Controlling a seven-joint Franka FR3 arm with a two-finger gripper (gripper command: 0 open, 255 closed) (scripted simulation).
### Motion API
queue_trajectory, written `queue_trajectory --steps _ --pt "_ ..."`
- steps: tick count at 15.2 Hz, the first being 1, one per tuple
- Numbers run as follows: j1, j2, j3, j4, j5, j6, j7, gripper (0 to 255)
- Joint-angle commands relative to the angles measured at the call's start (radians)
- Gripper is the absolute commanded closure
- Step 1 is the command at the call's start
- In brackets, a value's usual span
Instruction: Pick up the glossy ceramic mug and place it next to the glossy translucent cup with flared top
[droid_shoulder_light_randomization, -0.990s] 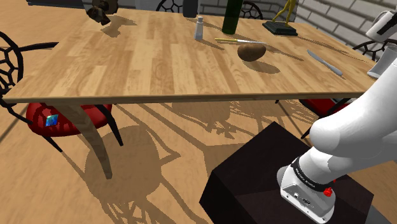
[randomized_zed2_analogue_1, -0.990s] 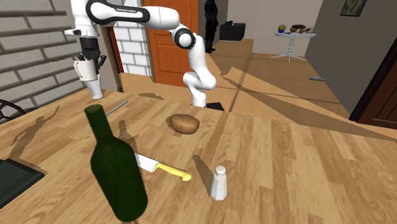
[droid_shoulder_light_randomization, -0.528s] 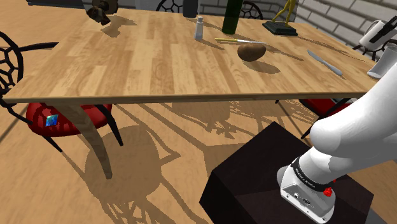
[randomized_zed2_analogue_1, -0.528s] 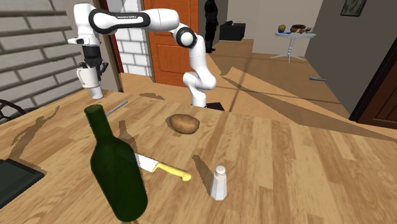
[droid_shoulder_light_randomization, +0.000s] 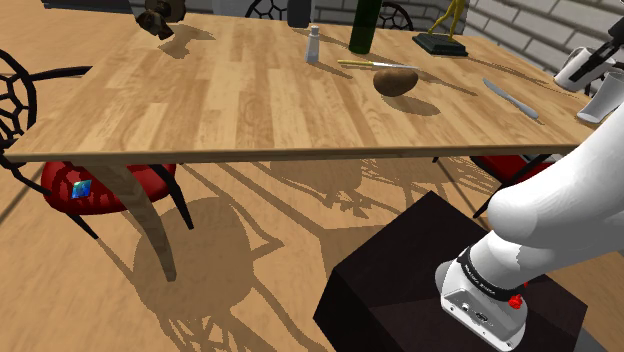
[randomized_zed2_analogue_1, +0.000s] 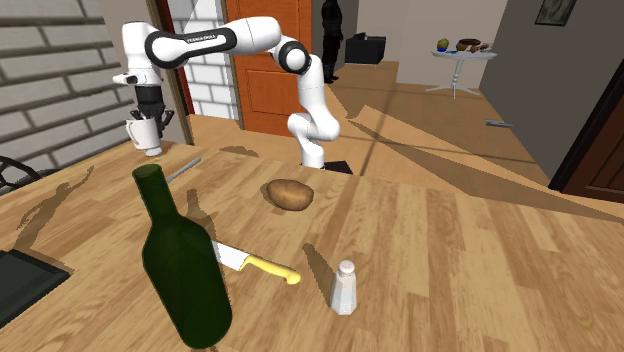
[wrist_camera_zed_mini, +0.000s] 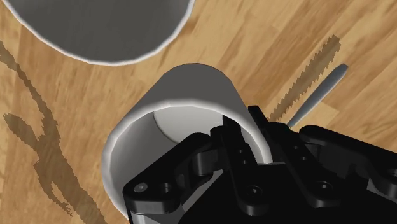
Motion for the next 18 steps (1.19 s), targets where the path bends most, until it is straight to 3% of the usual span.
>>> queue_trajectory --steps 1,6,13,14,18 --pt "0.002 0.001 0.002 -0.025 0.002 0.027 -0.003 255" --pt "0.005 0.002 0.004 -0.087 0.007 0.089 -0.014 255" --pt "0.005 0.002 0.004 -0.087 0.007 0.089 -0.014 255" --pt "0.005 0.002 0.004 -0.087 0.007 0.089 -0.014 0" --pt "0.005 0.002 0.004 -0.087 0.007 0.089 -0.014 0"
